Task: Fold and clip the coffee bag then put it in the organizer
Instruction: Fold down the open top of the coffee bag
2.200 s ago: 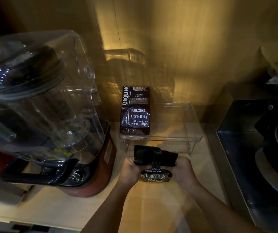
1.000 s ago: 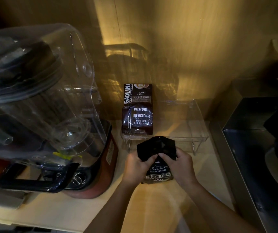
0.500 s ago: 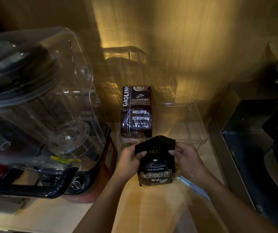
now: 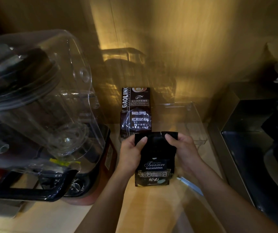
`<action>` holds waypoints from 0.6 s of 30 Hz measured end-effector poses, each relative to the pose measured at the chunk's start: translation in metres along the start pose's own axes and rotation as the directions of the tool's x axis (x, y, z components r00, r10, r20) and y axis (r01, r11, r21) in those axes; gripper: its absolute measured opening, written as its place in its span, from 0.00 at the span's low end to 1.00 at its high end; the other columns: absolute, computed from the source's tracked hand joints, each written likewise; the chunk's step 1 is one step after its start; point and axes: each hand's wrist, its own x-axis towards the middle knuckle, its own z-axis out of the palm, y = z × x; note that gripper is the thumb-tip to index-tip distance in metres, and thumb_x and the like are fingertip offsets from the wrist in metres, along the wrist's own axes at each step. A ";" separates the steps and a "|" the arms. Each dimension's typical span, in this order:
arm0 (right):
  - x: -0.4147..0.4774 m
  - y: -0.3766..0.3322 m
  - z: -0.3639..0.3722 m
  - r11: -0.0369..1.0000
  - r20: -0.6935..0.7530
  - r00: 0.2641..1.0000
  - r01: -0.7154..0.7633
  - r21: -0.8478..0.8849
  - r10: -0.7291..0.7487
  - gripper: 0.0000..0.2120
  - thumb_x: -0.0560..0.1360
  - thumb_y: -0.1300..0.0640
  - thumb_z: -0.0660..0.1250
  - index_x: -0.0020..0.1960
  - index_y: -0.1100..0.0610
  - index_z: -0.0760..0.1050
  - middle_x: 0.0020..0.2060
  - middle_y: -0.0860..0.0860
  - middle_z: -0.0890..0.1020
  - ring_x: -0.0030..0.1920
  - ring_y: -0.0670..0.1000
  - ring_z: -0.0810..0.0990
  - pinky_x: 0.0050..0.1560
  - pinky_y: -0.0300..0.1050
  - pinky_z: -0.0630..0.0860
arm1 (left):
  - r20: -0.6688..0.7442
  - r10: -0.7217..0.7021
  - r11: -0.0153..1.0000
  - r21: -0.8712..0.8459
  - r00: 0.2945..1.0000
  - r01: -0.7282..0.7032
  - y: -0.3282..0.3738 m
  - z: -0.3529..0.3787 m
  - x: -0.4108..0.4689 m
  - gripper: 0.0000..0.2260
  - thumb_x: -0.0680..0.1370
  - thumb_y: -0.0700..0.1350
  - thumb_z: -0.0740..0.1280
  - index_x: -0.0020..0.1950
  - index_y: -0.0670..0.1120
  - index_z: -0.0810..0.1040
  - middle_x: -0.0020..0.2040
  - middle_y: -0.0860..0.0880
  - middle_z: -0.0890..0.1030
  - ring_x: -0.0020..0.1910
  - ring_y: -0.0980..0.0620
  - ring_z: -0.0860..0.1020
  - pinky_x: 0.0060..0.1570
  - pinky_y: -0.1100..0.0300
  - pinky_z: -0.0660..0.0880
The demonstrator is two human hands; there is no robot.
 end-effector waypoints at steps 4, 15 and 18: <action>0.005 -0.006 -0.003 0.994 0.075 0.997 0.036 -0.106 -0.028 0.05 0.65 0.63 0.71 0.37 0.54 0.81 0.30 0.46 0.84 0.34 0.47 0.81 0.31 0.38 0.76 | 0.013 0.029 1.000 0.002 0.999 -0.029 0.002 -0.004 0.002 0.09 0.73 0.34 0.66 0.41 0.47 0.81 0.38 0.53 0.84 0.42 0.49 0.81 0.46 0.49 0.78; 0.004 0.001 0.010 0.942 0.002 0.982 0.184 -0.281 -0.191 0.15 0.63 0.69 0.73 0.28 0.49 0.80 0.25 0.41 0.82 0.28 0.40 0.80 0.30 0.30 0.75 | 0.093 -0.120 0.992 0.048 0.988 0.116 -0.033 -0.013 -0.008 0.13 0.68 0.30 0.70 0.47 0.45 0.80 0.40 0.48 0.85 0.42 0.47 0.83 0.37 0.60 0.80; 0.003 0.003 0.012 0.929 0.014 0.982 0.184 -0.322 -0.190 0.13 0.63 0.67 0.74 0.29 0.49 0.81 0.26 0.40 0.83 0.30 0.41 0.80 0.32 0.30 0.75 | 0.037 -0.170 0.985 0.049 0.985 0.168 -0.042 -0.011 -0.013 0.16 0.68 0.28 0.70 0.54 0.37 0.76 0.45 0.44 0.82 0.41 0.52 0.83 0.36 0.63 0.79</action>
